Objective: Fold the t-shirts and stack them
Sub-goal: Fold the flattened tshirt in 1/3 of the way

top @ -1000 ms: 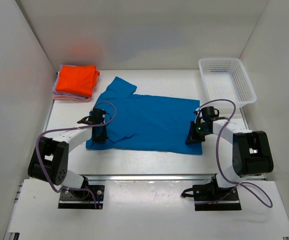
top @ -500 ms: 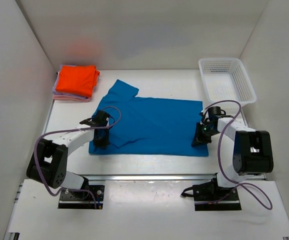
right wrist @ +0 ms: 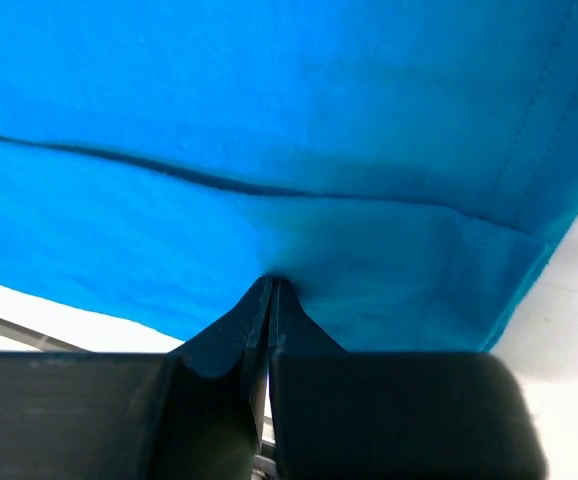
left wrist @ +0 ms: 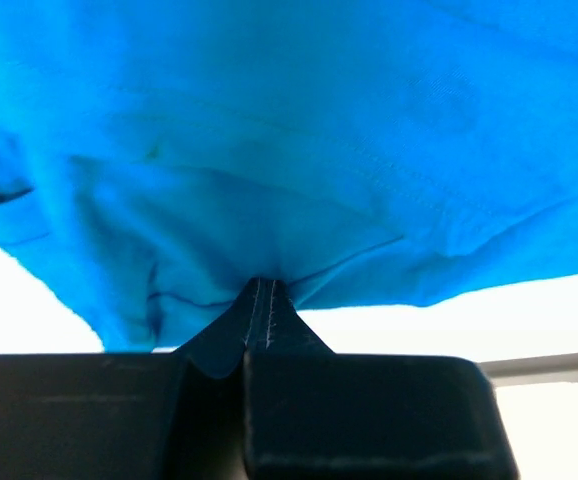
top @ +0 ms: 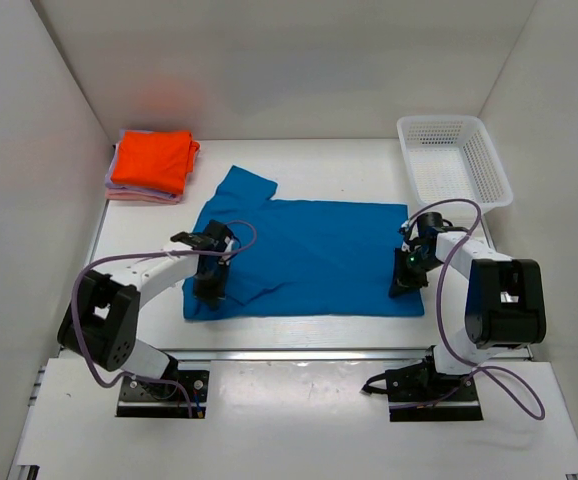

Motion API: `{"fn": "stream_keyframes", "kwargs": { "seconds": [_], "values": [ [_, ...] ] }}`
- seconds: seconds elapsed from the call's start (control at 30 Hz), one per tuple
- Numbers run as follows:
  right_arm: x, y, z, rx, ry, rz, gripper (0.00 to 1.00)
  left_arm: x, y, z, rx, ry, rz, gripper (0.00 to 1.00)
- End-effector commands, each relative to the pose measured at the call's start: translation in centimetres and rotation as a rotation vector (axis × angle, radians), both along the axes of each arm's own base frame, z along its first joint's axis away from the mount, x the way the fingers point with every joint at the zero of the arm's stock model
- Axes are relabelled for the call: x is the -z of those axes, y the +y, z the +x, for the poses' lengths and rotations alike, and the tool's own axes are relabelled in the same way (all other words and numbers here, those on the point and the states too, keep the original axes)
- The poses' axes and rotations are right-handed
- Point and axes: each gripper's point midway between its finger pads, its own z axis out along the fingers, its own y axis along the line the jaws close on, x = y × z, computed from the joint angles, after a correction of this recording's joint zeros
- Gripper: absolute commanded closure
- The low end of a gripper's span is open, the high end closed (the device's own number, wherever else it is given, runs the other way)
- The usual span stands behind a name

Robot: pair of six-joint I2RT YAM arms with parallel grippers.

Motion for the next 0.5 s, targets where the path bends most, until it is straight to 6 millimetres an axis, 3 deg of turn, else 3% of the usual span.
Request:
{"fn": "stream_keyframes", "kwargs": {
  "seconds": [0.0, 0.13, 0.2, 0.27, 0.3, 0.4, 0.43, 0.47],
  "values": [
    [-0.7, -1.2, -0.5, -0.035, 0.005, -0.078, 1.00, -3.8, 0.6, 2.1, -0.021, -0.092, -0.024, 1.00],
    [-3.4, -0.4, 0.4, -0.078, -0.029, -0.093, 1.00, -8.8, 2.9, 5.1, -0.091, -0.213, -0.022, 1.00],
    [-5.2, 0.7, 1.4, -0.114, -0.078, -0.113, 1.00, -11.2, 2.6, 6.2, -0.083, -0.266, -0.032, 0.98],
    [-7.9, 1.3, 3.8, -0.120, -0.181, -0.120, 1.00, -13.2, 2.2, 8.2, -0.086, -0.332, -0.044, 0.85],
    [-9.2, 1.8, 5.1, -0.117, -0.239, -0.111, 0.99, -13.8, 2.1, 9.4, -0.089, -0.356, -0.058, 0.73],
    [-11.9, 2.2, 9.2, -0.062, -0.419, -0.111, 0.89, -14.8, 1.7, 13.1, -0.100, -0.402, -0.084, 0.58],
    [-12.5, 2.3, 9.7, -0.032, -0.449, -0.102, 0.79, -14.2, 1.8, 14.3, -0.109, -0.394, -0.079, 0.52],
    [-13.5, 2.5, 11.0, 0.001, -0.512, -0.087, 0.68, -15.3, 1.5, 15.9, -0.110, -0.440, -0.094, 0.48]
  ]
}}
